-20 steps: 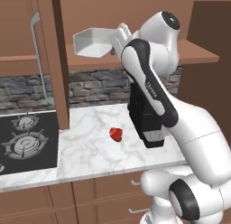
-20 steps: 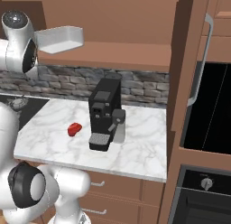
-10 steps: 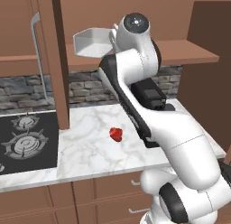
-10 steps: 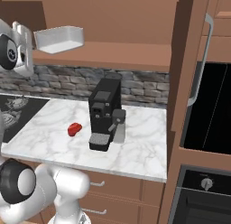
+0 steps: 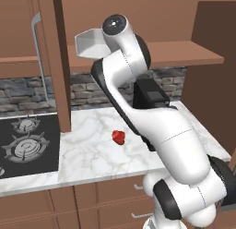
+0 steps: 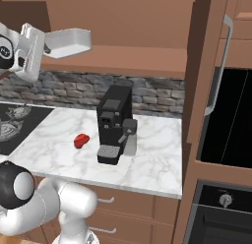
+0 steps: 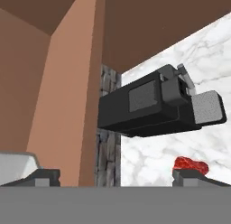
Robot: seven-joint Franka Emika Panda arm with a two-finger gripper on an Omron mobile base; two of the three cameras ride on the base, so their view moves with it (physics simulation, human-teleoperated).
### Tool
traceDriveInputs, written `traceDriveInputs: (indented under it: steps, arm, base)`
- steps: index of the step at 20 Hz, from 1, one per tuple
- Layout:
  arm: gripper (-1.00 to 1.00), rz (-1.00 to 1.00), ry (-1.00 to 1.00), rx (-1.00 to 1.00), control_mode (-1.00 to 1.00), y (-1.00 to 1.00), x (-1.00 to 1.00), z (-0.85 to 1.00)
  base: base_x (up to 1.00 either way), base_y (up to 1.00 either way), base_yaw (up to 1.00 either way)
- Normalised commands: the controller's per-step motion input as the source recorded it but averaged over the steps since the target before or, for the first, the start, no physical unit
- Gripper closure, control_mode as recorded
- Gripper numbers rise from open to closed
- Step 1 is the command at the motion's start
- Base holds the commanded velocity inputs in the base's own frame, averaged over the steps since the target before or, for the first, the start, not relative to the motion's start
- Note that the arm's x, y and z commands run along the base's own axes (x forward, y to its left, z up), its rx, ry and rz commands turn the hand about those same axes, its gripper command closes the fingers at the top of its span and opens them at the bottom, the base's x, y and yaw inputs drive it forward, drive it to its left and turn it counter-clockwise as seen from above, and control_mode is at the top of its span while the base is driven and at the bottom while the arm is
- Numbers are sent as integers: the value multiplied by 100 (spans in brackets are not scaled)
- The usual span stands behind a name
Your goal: Retrieve the tupperware from the cabinet, then place the raw meat into the tupperware to avoid contamination.
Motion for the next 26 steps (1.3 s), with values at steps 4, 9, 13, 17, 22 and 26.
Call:
traceDriveInputs:
  steps: [4,9,13,17,22,26]
  arm:
    - [-100,-18,-1,7,-100,-2,10,20]
    - [-100,-5,-3,3,-100,12,15,6]
    - [-100,3,-2,-2,-100,21,15,-2]
    - [-100,9,-11,6,-100,5,32,0]
    - [-100,6,-10,7,-100,-7,27,0]
    - [-100,4,-2,2,-100,-1,28,0]
  base:
    - [0,0,0]
    - [0,0,0]
    - [0,0,0]
    - [0,0,0]
    - [0,0,0]
    - [0,0,0]
